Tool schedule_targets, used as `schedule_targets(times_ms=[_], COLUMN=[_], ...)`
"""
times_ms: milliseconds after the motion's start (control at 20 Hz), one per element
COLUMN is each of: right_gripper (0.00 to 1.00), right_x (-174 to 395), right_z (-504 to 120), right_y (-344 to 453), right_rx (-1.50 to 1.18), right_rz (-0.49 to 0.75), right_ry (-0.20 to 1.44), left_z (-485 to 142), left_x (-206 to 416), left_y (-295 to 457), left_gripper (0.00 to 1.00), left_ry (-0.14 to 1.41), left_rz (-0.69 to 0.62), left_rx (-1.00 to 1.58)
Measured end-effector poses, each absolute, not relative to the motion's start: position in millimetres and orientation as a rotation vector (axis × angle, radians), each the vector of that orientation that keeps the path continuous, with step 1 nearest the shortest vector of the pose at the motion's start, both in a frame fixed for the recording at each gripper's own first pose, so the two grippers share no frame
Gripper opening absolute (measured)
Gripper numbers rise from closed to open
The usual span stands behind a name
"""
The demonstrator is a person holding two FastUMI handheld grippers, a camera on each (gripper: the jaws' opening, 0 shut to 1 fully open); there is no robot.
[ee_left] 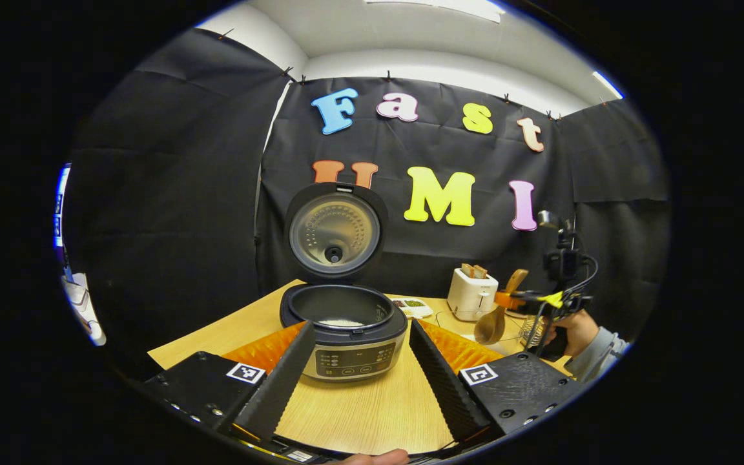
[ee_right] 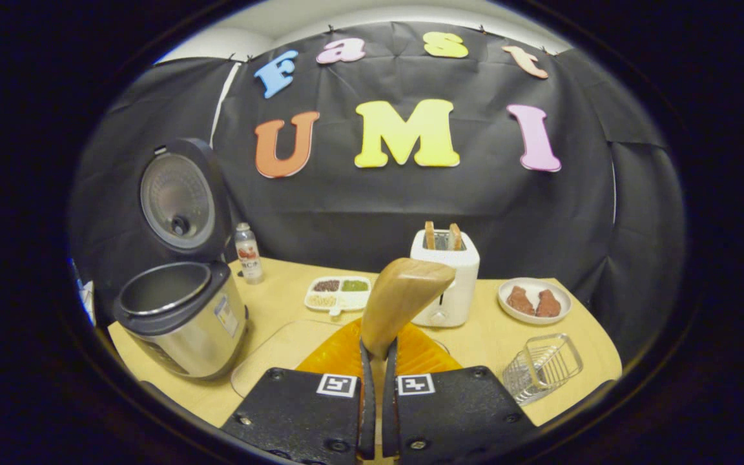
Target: Close the left gripper, press the button to open the rice cooker; take a wooden spoon from the chopstick holder with the right hand, scoop a spoonful of rice and pour it into the rice cooker, then put the wooden spoon back into the chopstick holder.
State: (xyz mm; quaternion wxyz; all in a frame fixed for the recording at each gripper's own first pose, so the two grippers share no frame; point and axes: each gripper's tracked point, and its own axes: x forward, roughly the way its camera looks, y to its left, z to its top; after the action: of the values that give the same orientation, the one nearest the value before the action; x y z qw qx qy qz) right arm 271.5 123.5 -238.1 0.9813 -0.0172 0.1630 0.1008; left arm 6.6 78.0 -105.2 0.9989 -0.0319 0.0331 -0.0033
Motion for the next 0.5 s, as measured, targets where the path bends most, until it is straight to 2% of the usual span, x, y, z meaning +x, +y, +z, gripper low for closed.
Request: schedule_targets(times_ms=[100,150,200,350,500], right_gripper=[0.1,0.05,0.1,0.1,0.1], right_x=[276.8,277.8,274.9,268.6,266.3], right_z=[-261.2,-262.0,-263.9,-278.0,-273.8], right_y=[121.3,118.5,122.0,139.5,139.8], right_rx=[-0.041,-0.039,0.007,0.199,0.237], right_rz=[0.186,0.179,0.203,0.29,0.303], right_ry=[0.374,0.362,0.369,0.469,0.487], left_z=[-103.0,-101.0,-99.1,-96.1,-96.9], left_x=[3.5,2.4,1.7,3.0,2.8], left_y=[77.7,78.2,78.5,79.3,78.0], left_gripper=[0.94,0.94,0.95,0.94,0.94], left_ry=[0.069,0.063,0.057,0.046,0.049], left_rz=[-0.012,-0.014,-0.015,-0.015,-0.018], left_rx=[-0.064,-0.062,-0.058,-0.053,-0.051])
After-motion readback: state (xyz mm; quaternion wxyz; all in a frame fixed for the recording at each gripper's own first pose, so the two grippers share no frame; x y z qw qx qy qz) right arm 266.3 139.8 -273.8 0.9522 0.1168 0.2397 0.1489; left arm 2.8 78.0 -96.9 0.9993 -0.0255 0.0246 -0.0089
